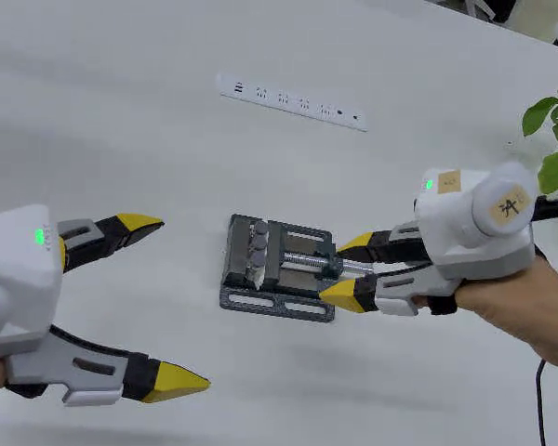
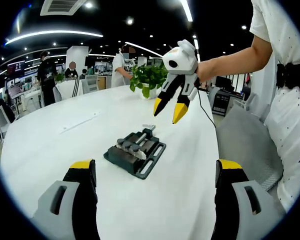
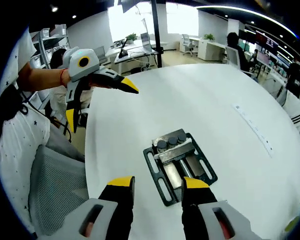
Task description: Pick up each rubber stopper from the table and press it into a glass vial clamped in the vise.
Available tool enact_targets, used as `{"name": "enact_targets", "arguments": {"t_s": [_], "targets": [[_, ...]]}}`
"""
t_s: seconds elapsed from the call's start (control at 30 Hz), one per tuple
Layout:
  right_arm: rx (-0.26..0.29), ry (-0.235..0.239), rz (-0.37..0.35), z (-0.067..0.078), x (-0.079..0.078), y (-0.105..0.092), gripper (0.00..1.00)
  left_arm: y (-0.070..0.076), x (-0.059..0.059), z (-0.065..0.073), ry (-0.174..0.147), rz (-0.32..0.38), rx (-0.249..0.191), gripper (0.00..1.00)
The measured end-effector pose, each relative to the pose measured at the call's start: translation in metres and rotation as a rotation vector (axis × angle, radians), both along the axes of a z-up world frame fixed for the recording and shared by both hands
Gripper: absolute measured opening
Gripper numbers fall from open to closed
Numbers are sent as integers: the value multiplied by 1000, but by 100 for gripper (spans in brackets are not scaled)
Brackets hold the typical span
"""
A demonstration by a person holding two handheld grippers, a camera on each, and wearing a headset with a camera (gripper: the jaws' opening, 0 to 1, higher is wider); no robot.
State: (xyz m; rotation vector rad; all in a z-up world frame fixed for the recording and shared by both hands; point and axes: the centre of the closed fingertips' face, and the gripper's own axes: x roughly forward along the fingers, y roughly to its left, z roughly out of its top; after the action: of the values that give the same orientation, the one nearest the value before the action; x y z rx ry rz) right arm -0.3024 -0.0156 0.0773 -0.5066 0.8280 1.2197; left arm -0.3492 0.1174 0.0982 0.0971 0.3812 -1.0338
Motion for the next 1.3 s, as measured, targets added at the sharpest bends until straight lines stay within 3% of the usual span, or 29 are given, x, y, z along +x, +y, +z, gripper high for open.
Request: {"name": "enact_targets", "arguments": {"t_s": [0.4,0.7,0.97,1.3], "targets": [[118,-15,-98,-11,-17,-35,56,-2,3,-5,4,17,28,99],[189,-40,-140,-21,-22,-47,72,-3,7,-17,21,31,58,99],[235,-63,-165,-21,-25,-55,79,-4,7,-29,41,34,100,99],[276,-66,-187,-22,-32,-62,80,-11,1,-30,57,38,109,99]]}}
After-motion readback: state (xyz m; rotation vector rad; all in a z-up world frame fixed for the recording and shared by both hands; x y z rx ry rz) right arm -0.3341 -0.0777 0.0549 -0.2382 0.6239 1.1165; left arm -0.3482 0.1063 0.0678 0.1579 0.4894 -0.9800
